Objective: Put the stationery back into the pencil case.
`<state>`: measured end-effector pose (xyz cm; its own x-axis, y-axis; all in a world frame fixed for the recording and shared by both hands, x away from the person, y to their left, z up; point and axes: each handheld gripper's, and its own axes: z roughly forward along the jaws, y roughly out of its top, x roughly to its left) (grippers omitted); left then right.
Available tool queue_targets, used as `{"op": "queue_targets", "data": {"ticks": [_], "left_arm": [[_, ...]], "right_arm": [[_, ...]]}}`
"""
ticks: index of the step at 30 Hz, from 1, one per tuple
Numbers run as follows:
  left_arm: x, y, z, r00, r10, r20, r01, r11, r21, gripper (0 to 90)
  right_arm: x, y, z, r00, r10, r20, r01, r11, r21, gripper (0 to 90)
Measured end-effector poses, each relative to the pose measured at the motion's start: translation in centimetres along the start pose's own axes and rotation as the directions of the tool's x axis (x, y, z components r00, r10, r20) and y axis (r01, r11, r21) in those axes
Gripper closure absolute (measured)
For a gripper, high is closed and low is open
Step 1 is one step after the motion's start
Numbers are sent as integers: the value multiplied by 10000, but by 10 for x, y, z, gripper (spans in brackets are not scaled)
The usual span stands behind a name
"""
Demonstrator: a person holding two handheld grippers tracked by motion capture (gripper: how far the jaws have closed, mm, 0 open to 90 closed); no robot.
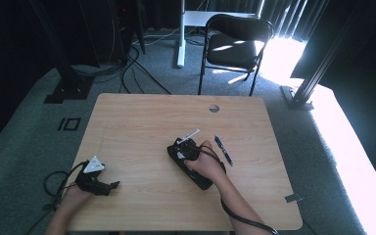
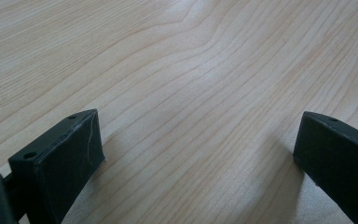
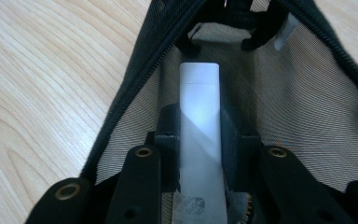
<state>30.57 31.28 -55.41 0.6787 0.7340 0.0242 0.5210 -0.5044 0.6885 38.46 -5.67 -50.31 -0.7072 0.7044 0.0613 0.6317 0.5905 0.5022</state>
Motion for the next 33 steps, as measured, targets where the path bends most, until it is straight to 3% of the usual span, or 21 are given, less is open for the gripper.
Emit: {"op": "queue_targets", "data": {"ticks": [9, 21, 22, 26, 29, 33], "left_arm": [[0, 0, 0, 10000, 0, -1, 0, 10000, -1, 16], [0, 0, 0, 10000, -6, -2, 6, 10000, -1, 15], [0, 0, 0, 10000, -2, 0, 2, 10000, 0, 16], [0, 0, 0, 10000, -2, -6, 2, 10000, -4, 16], [0, 0, 0, 10000, 11, -6, -11, 10000, -2, 15], [0, 0, 0, 10000, 9, -6, -9, 10000, -4, 16]], "right_arm": [[-2, -2, 4, 9998, 56, -166, -51, 9996, 269, 680], [-7, -3, -32, 9981, 258, -561, -301, 9967, -757, 649], [-10, -5, -43, 9965, 326, -766, -410, 9929, -1116, 649], [-17, -8, -65, 9954, 354, -885, -518, 9803, -1906, 649], [-21, -9, -74, 9957, 482, -787, -653, 9707, -2314, 650], [-38, -15, -91, 9964, 776, -343, -845, 9470, -3098, 639]]}}
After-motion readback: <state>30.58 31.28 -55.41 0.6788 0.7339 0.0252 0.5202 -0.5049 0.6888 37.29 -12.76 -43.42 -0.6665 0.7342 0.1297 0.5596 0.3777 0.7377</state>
